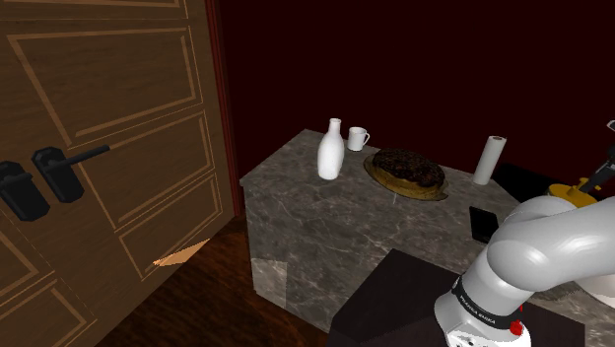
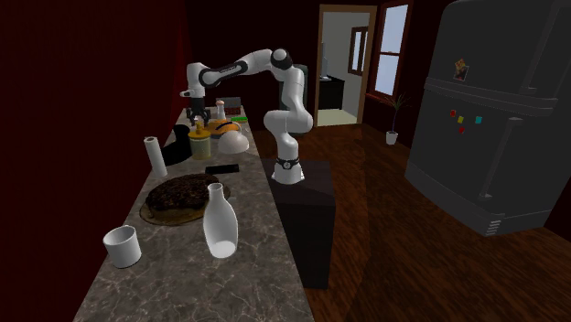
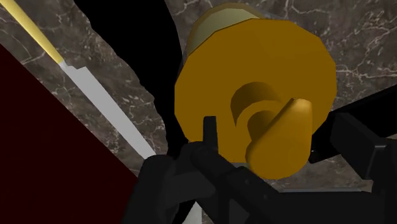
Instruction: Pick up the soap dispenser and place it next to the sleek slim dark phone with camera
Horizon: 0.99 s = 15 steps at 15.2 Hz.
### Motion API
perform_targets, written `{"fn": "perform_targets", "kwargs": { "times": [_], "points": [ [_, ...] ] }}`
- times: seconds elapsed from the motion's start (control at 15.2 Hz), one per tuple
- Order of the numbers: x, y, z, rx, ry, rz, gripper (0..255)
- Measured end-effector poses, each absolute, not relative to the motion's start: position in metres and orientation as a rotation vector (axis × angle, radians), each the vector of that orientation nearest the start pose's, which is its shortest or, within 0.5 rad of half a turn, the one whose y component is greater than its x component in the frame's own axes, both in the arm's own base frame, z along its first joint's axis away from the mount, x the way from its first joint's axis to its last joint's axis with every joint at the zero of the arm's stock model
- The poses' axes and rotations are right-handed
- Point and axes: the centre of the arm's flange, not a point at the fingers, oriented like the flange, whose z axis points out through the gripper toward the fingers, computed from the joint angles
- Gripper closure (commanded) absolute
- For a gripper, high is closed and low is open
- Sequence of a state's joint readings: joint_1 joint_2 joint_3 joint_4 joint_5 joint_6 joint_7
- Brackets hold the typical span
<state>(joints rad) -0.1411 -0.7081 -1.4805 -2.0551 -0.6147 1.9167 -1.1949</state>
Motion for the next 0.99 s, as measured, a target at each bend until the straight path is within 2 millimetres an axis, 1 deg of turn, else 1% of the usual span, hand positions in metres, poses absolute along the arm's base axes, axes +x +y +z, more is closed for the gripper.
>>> {"fn": "perform_targets", "kwargs": {
  "times": [0.26,0.33,0.53,0.59,0.73,0.99],
  "points": [
    [-0.137,-0.527,0.417,-3.123,0.264,-0.206,0],
    [-0.137,-0.528,0.424,-3.123,0.264,-0.206,0],
    [-0.142,-0.526,0.456,-3.124,0.265,-0.206,0],
    [-0.141,-0.527,0.462,-3.123,0.264,-0.206,0],
    [-0.143,-0.526,0.465,-3.123,0.264,-0.206,0],
    [-0.143,-0.526,0.466,-3.123,0.264,-0.206,0]
  ]
}}
